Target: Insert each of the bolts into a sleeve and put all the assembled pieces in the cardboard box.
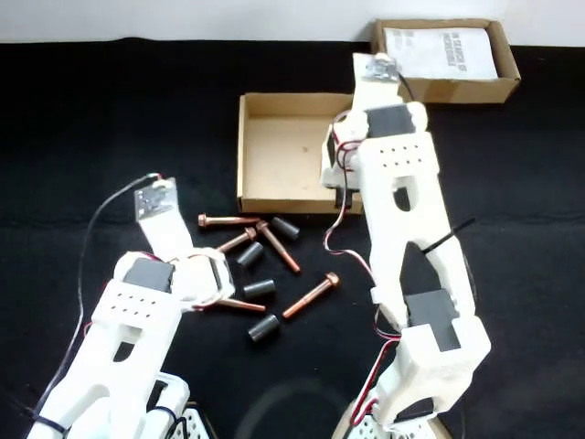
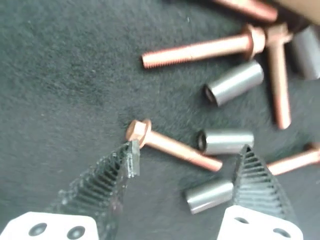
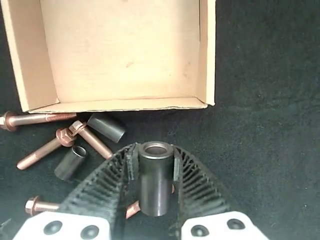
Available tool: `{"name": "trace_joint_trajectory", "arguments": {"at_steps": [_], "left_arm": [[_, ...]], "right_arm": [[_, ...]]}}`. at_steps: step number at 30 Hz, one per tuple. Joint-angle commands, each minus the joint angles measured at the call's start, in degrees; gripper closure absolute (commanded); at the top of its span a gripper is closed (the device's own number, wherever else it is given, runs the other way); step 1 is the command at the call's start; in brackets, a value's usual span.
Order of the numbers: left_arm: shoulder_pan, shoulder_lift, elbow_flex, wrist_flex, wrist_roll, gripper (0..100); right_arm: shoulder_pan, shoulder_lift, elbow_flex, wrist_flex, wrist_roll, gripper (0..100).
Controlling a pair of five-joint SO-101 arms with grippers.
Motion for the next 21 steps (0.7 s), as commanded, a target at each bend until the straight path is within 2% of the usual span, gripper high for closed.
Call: {"name": "trace_joint_trajectory", "arguments": {"at_steps": [1,8,11,15,21], "left_arm": [[0.22,0.13,-0.57,-1.05,4.75,69],[0.22,0.13,0.75,-1.23,5.27,69],[1.36,0.75,2.42,-4.40,7.82,69],[3.91,6.02,2.95,-7.65,11.43,69],[4.18,17.63,-4.26,-5.01,12.57,69]], "right_arm": [[0.40,-0.13,-3.12,0.31,0.18,99.1],[0.31,0.04,-2.86,-0.66,0.09,99.1],[0.31,-0.04,-0.75,-2.51,0.09,99.1],[0.31,-0.04,2.59,-4.00,0.09,99.1],[0.31,-0.13,6.90,-6.46,0.09,99.1]]}}
